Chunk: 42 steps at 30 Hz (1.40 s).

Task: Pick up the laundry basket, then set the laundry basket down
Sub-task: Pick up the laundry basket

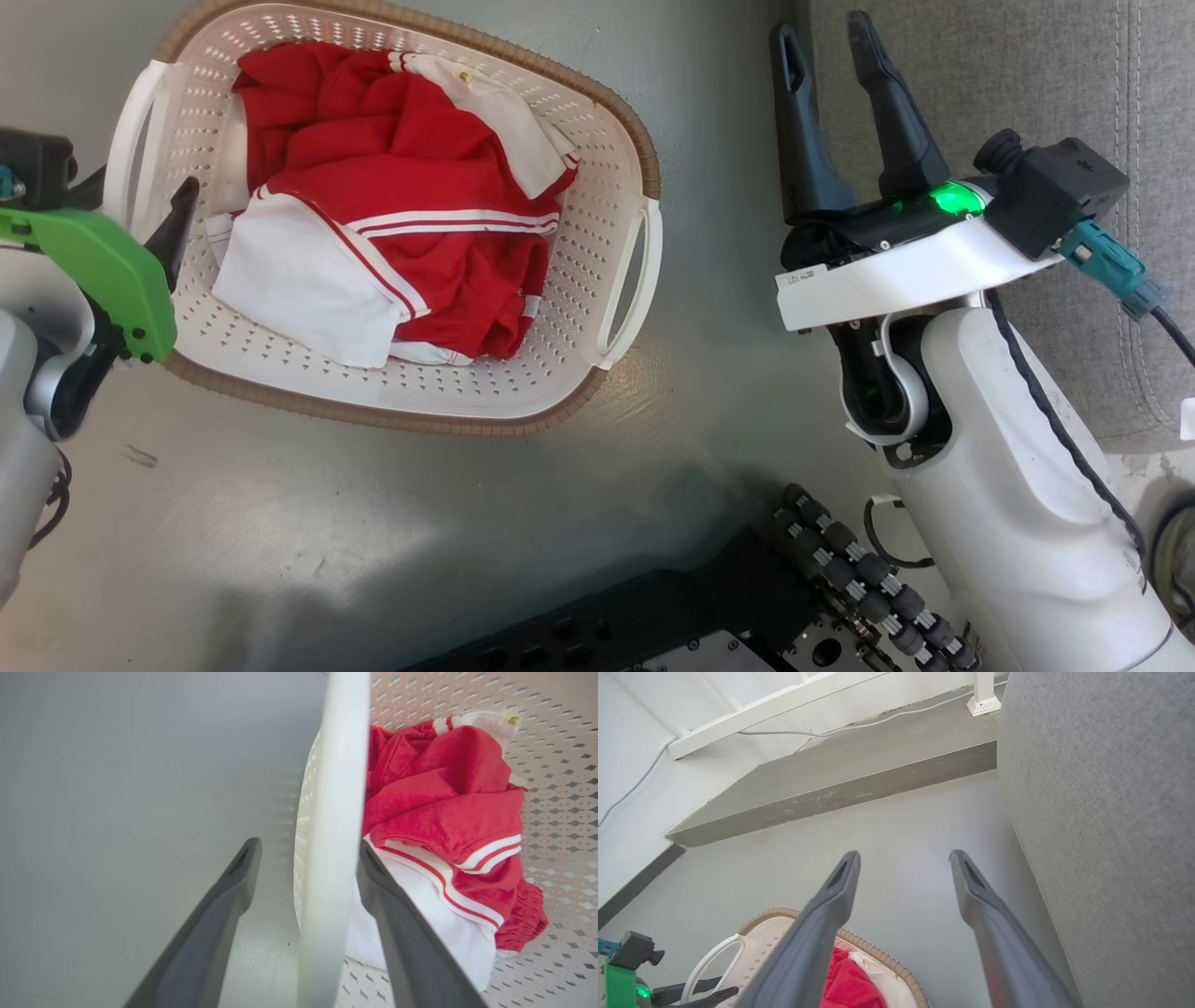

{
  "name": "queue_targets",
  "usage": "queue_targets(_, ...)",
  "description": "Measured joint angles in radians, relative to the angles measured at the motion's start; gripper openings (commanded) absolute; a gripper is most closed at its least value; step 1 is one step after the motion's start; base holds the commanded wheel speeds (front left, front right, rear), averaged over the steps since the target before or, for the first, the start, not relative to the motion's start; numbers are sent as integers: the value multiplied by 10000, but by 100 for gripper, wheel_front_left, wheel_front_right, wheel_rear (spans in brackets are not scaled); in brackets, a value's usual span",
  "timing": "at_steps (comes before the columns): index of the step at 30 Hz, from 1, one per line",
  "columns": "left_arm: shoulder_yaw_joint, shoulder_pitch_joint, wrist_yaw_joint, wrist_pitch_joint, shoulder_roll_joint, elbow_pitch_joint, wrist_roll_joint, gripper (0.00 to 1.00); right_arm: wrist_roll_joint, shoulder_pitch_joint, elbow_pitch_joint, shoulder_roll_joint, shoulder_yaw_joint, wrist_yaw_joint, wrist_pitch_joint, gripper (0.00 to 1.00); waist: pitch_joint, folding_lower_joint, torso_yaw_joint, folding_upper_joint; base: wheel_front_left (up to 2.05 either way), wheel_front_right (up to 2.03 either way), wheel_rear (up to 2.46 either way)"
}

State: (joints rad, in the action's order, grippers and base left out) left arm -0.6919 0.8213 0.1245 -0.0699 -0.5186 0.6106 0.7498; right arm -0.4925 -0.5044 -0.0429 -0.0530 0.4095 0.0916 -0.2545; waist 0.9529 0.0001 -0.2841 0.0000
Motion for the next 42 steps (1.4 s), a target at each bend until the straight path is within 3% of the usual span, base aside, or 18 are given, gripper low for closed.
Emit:
queue_targets(2,-123,136,0,-2,0,59,111,100,-2,-1,0,-2,-2,33,0,100,31,0,-31,0,0,0,0)
queue_targets(5,-263,261,0,-36,0,226,297,44,-6,-2,0,0,0,69,0,100,54,0,-56,0,0,0,0)
queue_targets(6,-314,280,0,-82,-2,272,322,34,-8,-2,-2,0,4,69,0,100,56,0,-61,0,0,0,0)
queue_targets(8,-433,329,0,-82,-2,328,389,0,-15,-8,-2,0,15,71,0,100,55,0,-68,0,0,0,0)
queue_targets(14,-604,461,2,23,102,635,681,0,-15,-28,-67,2,12,77,0,100,-10,-1,-55,0,0,0,0)
queue_targets(27,-428,211,-19,639,1250,1593,2311,0,-13,-43,-399,2,-77,150,0,100,-719,-1,219,0,0,0,0)
queue_targets(42,173,-603,-29,1641,2201,3085,3068,0,-8,0,-669,-8,-81,157,0,100,-1443,-1,600,0,0,0,0)
